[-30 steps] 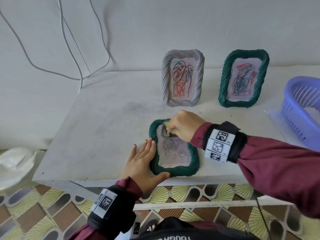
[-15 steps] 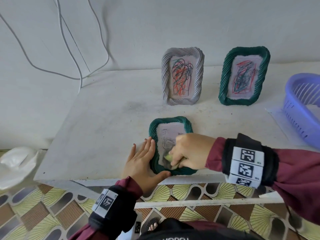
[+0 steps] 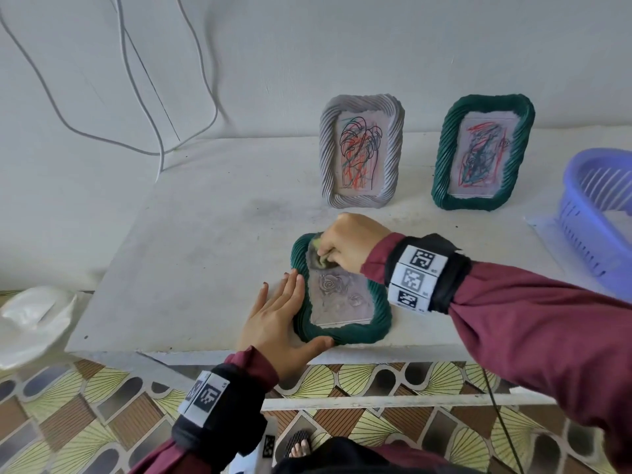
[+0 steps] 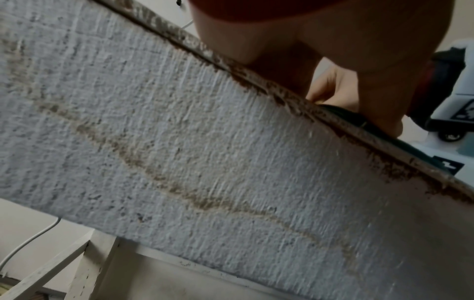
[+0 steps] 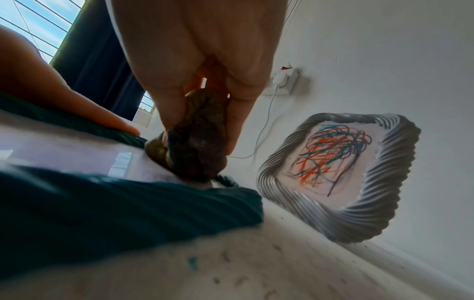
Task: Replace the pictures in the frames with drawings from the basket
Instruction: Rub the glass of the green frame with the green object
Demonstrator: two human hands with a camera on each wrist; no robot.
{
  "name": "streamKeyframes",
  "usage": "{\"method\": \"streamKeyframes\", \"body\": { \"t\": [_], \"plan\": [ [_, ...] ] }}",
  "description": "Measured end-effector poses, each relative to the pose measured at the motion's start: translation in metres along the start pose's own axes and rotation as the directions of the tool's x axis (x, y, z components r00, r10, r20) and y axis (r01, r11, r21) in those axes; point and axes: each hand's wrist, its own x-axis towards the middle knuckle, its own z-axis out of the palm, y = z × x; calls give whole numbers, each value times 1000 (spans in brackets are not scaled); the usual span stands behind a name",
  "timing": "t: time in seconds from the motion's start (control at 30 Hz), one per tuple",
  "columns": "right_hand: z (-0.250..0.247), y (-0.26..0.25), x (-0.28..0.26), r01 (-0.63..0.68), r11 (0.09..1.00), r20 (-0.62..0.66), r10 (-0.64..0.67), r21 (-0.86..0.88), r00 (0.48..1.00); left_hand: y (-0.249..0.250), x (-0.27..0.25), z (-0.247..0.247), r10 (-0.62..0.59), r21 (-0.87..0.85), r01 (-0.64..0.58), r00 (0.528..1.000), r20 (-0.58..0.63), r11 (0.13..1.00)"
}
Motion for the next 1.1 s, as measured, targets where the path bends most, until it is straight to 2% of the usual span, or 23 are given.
{"method": "streamKeyframes", "body": {
  "t": [0.27, 0.5, 0.67, 0.83, 0.93, 1.03, 1.1],
  "plan": [
    [3, -14, -16, 16, 999, 42, -18, 51, 999, 2, 1, 0, -6, -1, 6, 1000, 4, 1000],
    [19, -22, -46, 94, 987, 99, -108, 134, 989, 3, 1, -1, -17, 1, 17, 1000, 15, 1000],
    [18, -13, -61, 85, 993, 169, -99, 86, 981, 2, 1, -1, -13, -14, 13, 1000, 14, 1000],
    [2, 7, -34, -33, 998, 29, 32, 53, 999, 1, 1, 0, 6, -8, -6, 1000, 12, 1000],
    [0, 3, -10, -53, 997, -39, 55, 58, 998, 2, 1, -2, 4, 10, -4, 1000, 12, 1000],
    [5, -11, -8, -63, 994, -53, 67, 86, 996, 3, 0, -1, -6, 15, 6, 1000, 11, 1000],
    [9, -20, -22, -19, 995, -27, 22, 100, 999, 2, 0, 0, -10, 9, 10, 1000, 5, 1000]
  ]
}}
